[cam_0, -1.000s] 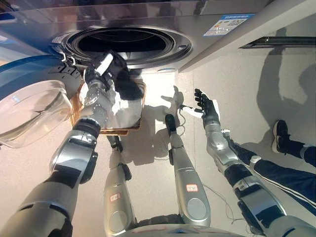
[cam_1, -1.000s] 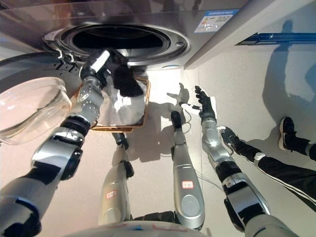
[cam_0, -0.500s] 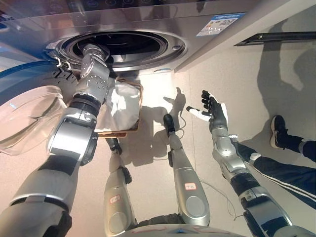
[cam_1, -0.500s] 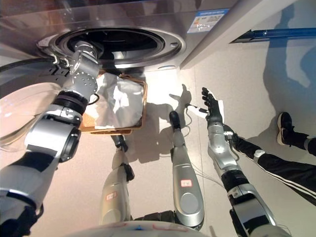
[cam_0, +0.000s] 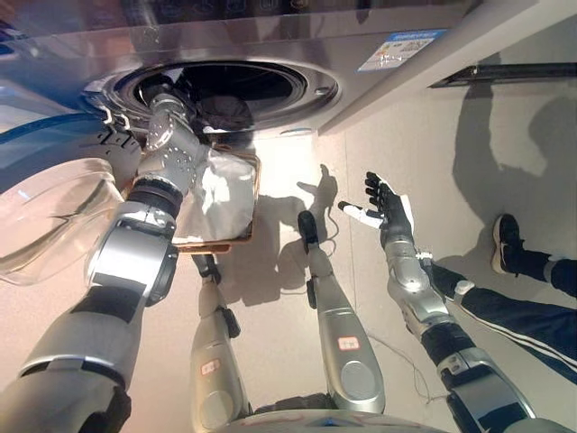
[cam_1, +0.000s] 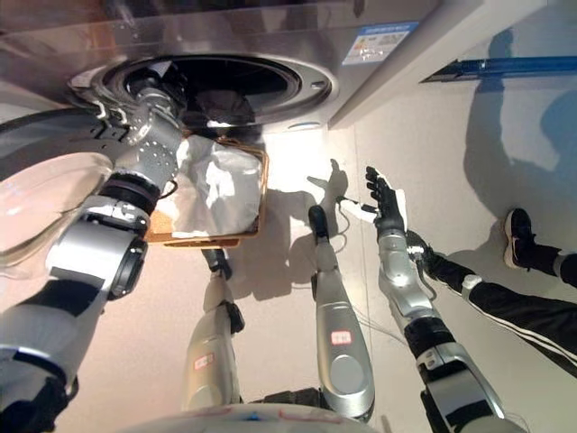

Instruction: Put the clothes in the basket into the washing machine.

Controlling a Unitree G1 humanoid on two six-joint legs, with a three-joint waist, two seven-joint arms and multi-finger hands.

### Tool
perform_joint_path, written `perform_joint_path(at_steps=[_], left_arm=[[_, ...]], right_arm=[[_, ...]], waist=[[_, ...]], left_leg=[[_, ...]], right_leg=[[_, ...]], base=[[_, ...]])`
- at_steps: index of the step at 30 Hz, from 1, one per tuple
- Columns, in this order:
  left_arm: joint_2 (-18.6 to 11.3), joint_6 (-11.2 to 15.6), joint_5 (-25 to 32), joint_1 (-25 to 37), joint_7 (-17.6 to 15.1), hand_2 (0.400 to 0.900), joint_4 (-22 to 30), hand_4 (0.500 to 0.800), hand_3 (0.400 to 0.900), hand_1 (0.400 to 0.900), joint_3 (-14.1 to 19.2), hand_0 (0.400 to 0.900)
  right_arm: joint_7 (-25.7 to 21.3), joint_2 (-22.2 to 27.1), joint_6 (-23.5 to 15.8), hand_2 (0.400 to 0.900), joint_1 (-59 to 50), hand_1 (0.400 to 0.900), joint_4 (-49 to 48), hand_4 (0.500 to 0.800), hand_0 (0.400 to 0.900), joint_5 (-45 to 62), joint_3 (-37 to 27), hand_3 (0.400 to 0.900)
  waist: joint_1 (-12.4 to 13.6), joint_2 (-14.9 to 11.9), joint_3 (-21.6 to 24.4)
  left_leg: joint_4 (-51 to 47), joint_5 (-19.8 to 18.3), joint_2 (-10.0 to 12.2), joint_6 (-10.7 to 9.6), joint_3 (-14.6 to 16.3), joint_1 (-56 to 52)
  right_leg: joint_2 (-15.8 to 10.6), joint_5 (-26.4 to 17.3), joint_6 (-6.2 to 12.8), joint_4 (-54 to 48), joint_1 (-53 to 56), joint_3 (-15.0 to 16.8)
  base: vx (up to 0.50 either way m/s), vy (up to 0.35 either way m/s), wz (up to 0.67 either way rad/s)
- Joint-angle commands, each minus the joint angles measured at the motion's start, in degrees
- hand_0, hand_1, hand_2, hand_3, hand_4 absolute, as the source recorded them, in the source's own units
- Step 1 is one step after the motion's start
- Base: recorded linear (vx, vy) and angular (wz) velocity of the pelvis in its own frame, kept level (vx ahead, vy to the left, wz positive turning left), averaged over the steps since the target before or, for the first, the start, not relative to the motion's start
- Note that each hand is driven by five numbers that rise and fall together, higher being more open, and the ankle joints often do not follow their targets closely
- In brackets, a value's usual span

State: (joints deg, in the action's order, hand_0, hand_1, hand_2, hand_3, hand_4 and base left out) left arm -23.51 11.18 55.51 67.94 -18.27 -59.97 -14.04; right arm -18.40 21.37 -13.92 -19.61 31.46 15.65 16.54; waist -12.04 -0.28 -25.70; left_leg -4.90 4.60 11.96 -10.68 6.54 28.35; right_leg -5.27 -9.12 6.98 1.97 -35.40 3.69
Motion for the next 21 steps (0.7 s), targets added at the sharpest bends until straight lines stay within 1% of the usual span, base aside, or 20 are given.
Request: perform_joint_path(at_steps=[1, 4, 5, 7, 11, 13, 14, 16, 18, 21], left_arm=[[1.0, 2.4, -10.6, -2.7, -0.3, 0.900, -3.9, 0.800, 0.900, 0.900, 0.7, 0.900], [2.5, 2.5, -12.8, -7.3, -0.4, 0.900, -3.4, 0.800, 0.900, 0.900, 1.0, 0.900], [2.8, 2.6, -13.4, -9.6, -0.4, 0.900, -2.5, 0.800, 0.900, 0.900, 1.4, 0.900], [3.4, 2.8, -13.9, -11.9, -0.3, 0.900, -1.7, 0.800, 0.900, 0.900, 1.4, 0.900], [4.9, 3.3, -14.9, -19.3, 0.4, 0.900, 3.1, 0.800, 0.900, 0.900, 1.4, 0.900], [4.9, 3.4, -16.2, -22.0, 0.9, 0.900, 4.1, 0.800, 0.900, 0.900, 0.9, 0.900], [4.9, 3.4, -16.2, -22.0, 0.8, 0.900, 4.2, 0.800, 0.900, 0.900, 0.9, 0.900], [5.6, 3.6, -16.3, -25.6, 1.8, 0.900, 6.2, 0.800, 0.900, 0.900, 0.6, 0.900], [5.7, 3.5, -16.7, -28.5, 2.7, 0.900, 7.2, 0.800, 0.900, 0.900, 0.3, 0.900], [5.0, 3.6, -19.2, -30.8, 3.1, 0.900, 8.3, 0.800, 0.900, 0.900, -0.5, 0.900]], right_arm=[[-0.8, 1.4, -3.3, 0.900, 2.9, 0.900, -0.1, 0.800, 0.900, 0.2, 0.7, 0.900], [-0.7, 1.5, -3.5, 0.900, 0.9, 0.900, 0.8, 0.800, 0.900, 0.4, 1.0, 0.900], [-0.8, 1.6, -3.5, 0.900, 0.3, 0.900, 0.8, 0.800, 0.900, 0.3, 0.8, 0.900], [-0.7, 1.5, -3.5, 0.900, -0.8, 0.900, 1.6, 0.800, 0.900, 0.5, 0.9, 0.900], [-0.6, 1.4, -2.9, 0.900, -2.6, 0.900, 3.0, 0.800, 0.900, -0.1, 0.8, 0.900], [-0.2, 1.4, -2.7, 0.900, -3.0, 0.900, 4.0, 0.800, 0.900, -0.5, 1.1, 0.900], [-0.2, 1.4, -2.7, 0.900, -3.0, 0.900, 4.0, 0.800, 0.900, -0.5, 1.1, 0.900], [0.4, 1.9, -2.3, 0.900, -2.5, 0.900, 4.9, 0.800, 0.900, -1.0, 0.8, 0.900], [1.2, 2.7, -1.6, 0.900, -1.9, 0.900, 5.8, 0.800, 0.900, -1.6, 0.4, 0.900], [2.1, 3.4, -1.3, 0.900, -1.5, 0.900, 7.9, 0.800, 0.900, -1.9, -0.3, 0.900]], waist=[[0.5, 0.9, 5.8], [1.0, 0.2, 5.5], [1.3, 0.0, 5.4], [1.9, -0.2, 5.4], [3.6, -0.1, 5.6], [4.4, 0.0, 5.9], [4.4, 0.0, 5.8], [5.4, 0.3, 6.2], [6.0, 0.6, 6.7], [6.9, 0.8, 7.8]], left_leg=[[1.8, 7.9, 3.4, -1.6, -4.3, -1.4], [4.9, 6.6, 3.3, -1.3, -5.3, -0.7], [6.1, 6.1, 3.3, -1.1, -5.8, -0.5], [7.0, 5.8, 3.1, -1.0, -6.4, -0.2], [8.0, 5.0, 2.8, -0.6, -7.1, -1.1], [8.3, 4.6, 2.5, -0.4, -7.5, -2.3], [8.3, 4.6, 2.5, -0.4, -7.5, -2.4], [8.6, 4.1, 2.1, 0.0, -8.4, -4.0], [8.8, 3.6, 1.8, 0.3, -9.1, -5.9], [9.4, 2.7, 1.7, 0.7, -9.7, -8.1]], right_leg=[[-2.8, 3.9, 6.03, 6.7, 1.1, 0.1], [-3.0, 4.2, 5.72, 7.5, 2.1, -0.4], [-3.2, 4.5, 5.60, 8.0, 2.6, -0.6], [-3.4, 4.4, 5.47, 8.4, 3.0, -1.0], [-4.0, 4.9, 5.33, 9.0, 5.5, -2.3], [-4.3, 5.2, 5.30, 9.2, 7.2, -2.8], [-4.3, 5.2, 5.30, 9.2, 7.3, -2.8], [-4.8, 6.0, 5.05, 9.9, 9.5, -3.3], [-5.1, 6.7, 4.81, 10.3, 12.0, -3.7], [-5.3, 7.4, 4.72, 9.9, 15.4, -4.7]], base=[[-0.02, 0.001, 0.09], [-0.02, 0.003, 0.16], [-0.02, 0.001, 0.24], [-0.02, 0.019, 0.20], [0.00, 0.043, 0.19], [0.02, 0.036, 0.18], [0.02, 0.030, 0.21], [0.05, 0.023, 0.37], [0.07, 0.039, 0.34], [0.05, 0.035, 0.16]])
